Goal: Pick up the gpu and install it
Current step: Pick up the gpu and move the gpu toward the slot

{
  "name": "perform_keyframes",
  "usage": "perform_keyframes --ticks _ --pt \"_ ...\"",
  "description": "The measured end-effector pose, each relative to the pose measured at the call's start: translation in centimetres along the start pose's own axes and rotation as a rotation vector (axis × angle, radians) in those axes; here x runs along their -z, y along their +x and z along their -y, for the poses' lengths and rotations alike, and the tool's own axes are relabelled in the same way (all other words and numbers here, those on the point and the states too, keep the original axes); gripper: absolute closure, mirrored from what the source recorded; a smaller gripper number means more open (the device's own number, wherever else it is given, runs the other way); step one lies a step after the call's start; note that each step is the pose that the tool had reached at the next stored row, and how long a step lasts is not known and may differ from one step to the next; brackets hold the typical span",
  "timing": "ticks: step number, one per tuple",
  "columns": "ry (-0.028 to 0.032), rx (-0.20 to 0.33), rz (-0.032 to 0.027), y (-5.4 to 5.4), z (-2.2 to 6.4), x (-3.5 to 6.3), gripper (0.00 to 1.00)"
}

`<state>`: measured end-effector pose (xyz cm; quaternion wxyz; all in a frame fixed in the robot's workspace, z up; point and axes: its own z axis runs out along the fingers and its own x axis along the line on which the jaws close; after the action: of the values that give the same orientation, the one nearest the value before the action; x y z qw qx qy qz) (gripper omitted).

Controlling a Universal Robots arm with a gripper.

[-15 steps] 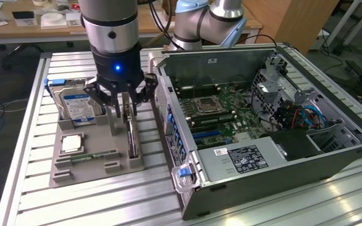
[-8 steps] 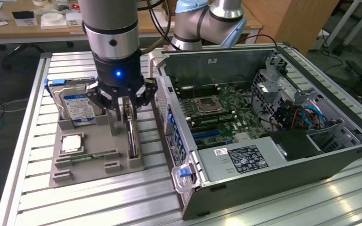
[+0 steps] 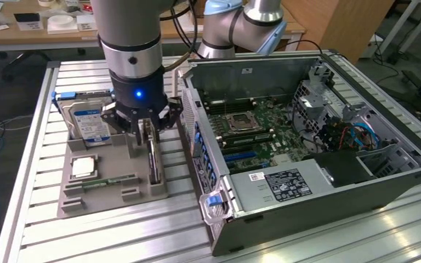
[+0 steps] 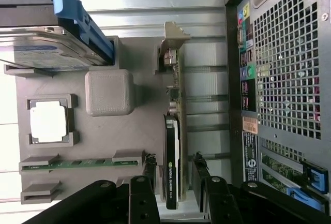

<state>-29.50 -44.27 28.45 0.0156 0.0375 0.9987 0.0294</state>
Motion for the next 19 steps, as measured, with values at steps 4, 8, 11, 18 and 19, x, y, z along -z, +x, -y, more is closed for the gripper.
perform_keyframes --ticks 4,8,11,18,19 --pt "-0.0001 0.0 0.0 0.0 0.03 -0.56 0.58" --pt "0.0001 0.0 -0.0002 0.0 0.04 -0.57 0.58" --pt "-0.0031 0.0 -0.0001 0.0 0.05 -1.0 0.58" --pt "-0.0128 0.0 -0.001 0.0 0.1 -1.91 0.58" --pt "-0.0128 0.0 -0.0011 -0.1 0.09 -1.93 0.58"
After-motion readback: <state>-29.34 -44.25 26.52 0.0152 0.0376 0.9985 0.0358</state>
